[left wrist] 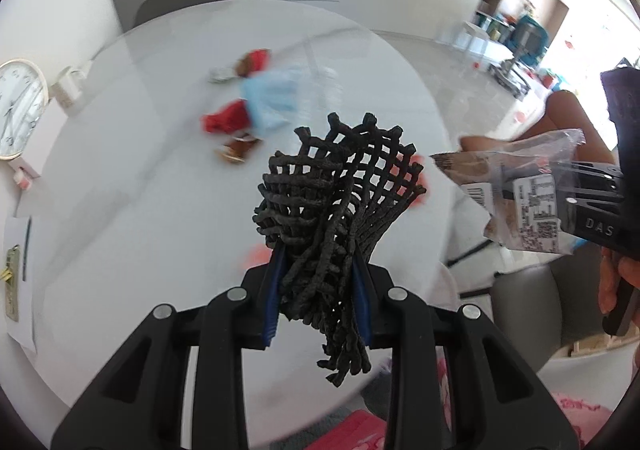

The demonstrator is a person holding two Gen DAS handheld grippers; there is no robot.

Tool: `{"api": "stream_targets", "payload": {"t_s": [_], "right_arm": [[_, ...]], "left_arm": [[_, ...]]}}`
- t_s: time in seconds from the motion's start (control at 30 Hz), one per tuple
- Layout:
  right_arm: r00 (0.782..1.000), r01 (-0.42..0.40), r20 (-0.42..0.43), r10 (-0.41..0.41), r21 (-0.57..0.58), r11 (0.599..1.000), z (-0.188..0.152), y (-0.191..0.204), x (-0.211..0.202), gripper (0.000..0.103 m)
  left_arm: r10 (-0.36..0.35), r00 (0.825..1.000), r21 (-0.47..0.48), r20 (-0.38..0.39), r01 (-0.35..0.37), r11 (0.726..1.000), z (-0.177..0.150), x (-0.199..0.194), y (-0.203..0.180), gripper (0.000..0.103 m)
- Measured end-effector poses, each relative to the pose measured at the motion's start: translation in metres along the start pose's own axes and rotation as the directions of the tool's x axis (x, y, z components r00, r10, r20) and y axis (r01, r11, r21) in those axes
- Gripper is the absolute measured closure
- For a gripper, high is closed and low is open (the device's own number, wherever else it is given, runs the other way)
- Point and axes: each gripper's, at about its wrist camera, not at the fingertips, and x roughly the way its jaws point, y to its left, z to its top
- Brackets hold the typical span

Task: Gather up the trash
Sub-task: 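Carry net and bag to the wastebasket and open both tools over it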

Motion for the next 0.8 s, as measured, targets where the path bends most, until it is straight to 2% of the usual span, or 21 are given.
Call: {"api": "stream_targets", "payload": {"t_s": [0.17,0.33,0.6,0.7,0.8], "right_arm": [[0.999,0.027,-0.021,-0.026,0.05,0.998,-0.04,-0.039,-0.022,0.088],[0.998,0.05,-0.027,-0.048,0.082,0.995,-0.067,-0.071,-0.04,0.088],[0.998,0.053,-0.043,-0.049,0.103,0.993,-0.096,-0.094,-0.049,0.088],[0.998,0.051,-0.05,-0.046,0.105,0.993,-0.104,-0.099,-0.048,0.088],[0.997,0.055,-0.056,-0.049,0.108,0.993,-0.107,-0.102,-0.045,0.087]], "left_arm": [[-0.051,0.997,0.051,-0.054,0.054,0.997,-0.018,0.014,-0.06,0.073],[-0.088,0.989,0.092,-0.12,0.1,0.991,-0.036,0.035,-0.11,0.073],[-0.105,0.976,0.144,-0.189,0.133,0.981,-0.057,0.06,-0.161,0.073],[-0.111,0.967,0.171,-0.23,0.152,0.973,-0.061,0.076,-0.172,0.068],[-0.099,0.96,0.205,-0.261,0.155,0.966,-0.066,0.092,-0.183,0.057]]}}
